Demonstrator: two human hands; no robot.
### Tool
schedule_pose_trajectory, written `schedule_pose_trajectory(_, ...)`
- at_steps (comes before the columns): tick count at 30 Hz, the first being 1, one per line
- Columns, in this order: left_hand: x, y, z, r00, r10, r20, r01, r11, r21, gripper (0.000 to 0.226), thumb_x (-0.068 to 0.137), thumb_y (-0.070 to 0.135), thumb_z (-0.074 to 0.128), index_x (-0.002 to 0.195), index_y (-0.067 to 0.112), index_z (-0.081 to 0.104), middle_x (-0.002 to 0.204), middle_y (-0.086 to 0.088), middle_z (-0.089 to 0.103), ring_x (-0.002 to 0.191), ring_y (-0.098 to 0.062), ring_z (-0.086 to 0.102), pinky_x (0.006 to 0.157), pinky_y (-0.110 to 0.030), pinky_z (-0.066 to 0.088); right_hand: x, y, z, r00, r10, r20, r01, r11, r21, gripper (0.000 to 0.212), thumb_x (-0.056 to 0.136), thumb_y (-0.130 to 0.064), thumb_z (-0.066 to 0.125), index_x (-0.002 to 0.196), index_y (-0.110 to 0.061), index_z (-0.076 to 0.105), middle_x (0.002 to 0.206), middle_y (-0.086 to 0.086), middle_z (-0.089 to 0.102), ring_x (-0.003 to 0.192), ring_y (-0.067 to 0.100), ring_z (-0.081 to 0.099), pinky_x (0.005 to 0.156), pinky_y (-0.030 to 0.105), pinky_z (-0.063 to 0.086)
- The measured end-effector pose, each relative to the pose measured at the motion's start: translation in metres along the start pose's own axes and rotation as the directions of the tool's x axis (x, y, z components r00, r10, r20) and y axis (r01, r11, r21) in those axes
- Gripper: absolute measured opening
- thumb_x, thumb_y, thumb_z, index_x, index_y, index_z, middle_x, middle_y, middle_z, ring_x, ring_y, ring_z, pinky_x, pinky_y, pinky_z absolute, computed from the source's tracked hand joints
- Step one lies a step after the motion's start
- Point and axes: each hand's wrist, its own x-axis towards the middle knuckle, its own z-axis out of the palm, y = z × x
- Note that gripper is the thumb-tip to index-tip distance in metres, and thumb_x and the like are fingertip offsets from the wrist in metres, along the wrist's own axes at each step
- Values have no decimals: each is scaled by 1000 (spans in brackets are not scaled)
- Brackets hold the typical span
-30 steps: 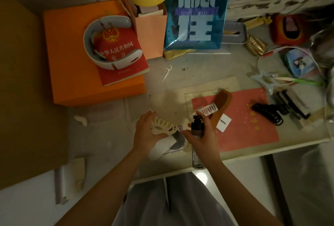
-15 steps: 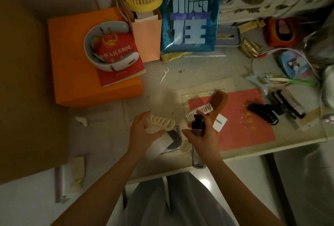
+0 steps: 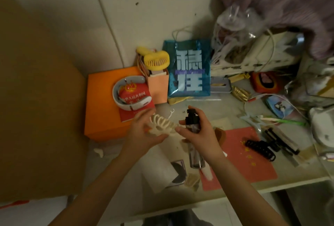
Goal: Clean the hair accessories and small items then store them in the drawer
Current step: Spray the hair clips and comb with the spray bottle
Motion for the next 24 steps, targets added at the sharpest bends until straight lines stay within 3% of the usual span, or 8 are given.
schedule_pose_trajectory(3, 8, 24, -23, 997, 67, -36, -66, 998, 21, 90, 55, 52, 80, 135, 25, 49, 138, 9, 43, 123, -12, 47, 99, -34, 47, 4, -27, 2, 998, -60, 17, 60, 998, -4, 62, 74, -15, 79, 123, -35, 46, 101, 0, 65, 89, 18, 67, 64, 33, 59)
schedule_pose_trajectory(6, 12, 49, -44, 983, 143, -114, -140, 989, 41, 84, 57, 40, 85, 131, 27, 50, 131, 15, 43, 121, -14, 50, 98, -44, 48, 3, -52, 5, 993, -111, 29, 111, 994, 12, 60, 75, -12, 79, 120, -35, 47, 101, -3, 62, 85, 16, 66, 64, 33, 60)
schedule_pose_trajectory(11, 20, 84, -74, 936, 314, -158, -300, 948, 104, 85, 57, 48, 80, 133, 22, 53, 135, 8, 47, 123, -11, 48, 97, -41, 49, 1, -89, 8, 979, -204, 32, 200, 976, 90, 47, 76, -9, 77, 109, -31, 52, 95, -7, 64, 81, 12, 66, 60, 30, 58)
schedule_pose_trajectory(15, 25, 121, -97, 915, 370, -160, -350, 927, 138, 86, 61, 26, 87, 133, 34, 41, 136, 9, 45, 121, -4, 46, 95, -10, 42, -1, -118, 8, 961, -275, -15, 274, 946, 171, 46, 75, -5, 77, 108, -29, 55, 82, -19, 66, 76, 7, 66, 58, 28, 57)
schedule_pose_trajectory(17, 28, 137, -106, 902, 394, -174, -366, 915, 171, 88, 62, 27, 87, 135, 37, 38, 132, 14, 44, 120, -7, 48, 95, -15, 42, -2, -132, 7, 954, -296, -42, 298, 929, 219, 48, 75, -4, 77, 113, -25, 56, 84, -17, 67, 76, 4, 66, 55, 23, 54)
schedule_pose_trajectory(20, 32, 156, -117, 871, 446, -205, -422, 894, 152, 89, 59, 30, 89, 128, 55, 37, 129, 29, 40, 122, -9, 48, 98, -39, 48, -2, -151, 6, 947, -315, -64, 321, 911, 258, 52, 75, -2, 76, 120, -16, 55, 91, -6, 64, 71, 2, 65, 54, 21, 51)
schedule_pose_trajectory(22, 34, 167, -123, 863, 453, -224, -430, 891, 145, 91, 55, 42, 87, 124, 65, 33, 128, 37, 35, 121, 2, 46, 98, -31, 46, -2, -162, 4, 942, -326, -81, 335, 895, 294, 55, 74, -2, 76, 123, -15, 53, 97, 4, 62, 74, 10, 65, 54, 21, 51)
schedule_pose_trajectory(24, 38, 180, -127, 871, 430, -239, -425, 902, 75, 103, 54, 40, 89, 134, 55, 26, 131, 34, 36, 117, 10, 45, 94, -17, 46, -2, -171, 3, 937, -333, -101, 347, 874, 339, 55, 74, -3, 76, 123, -16, 54, 101, 10, 62, 79, 18, 64, 55, 22, 52)
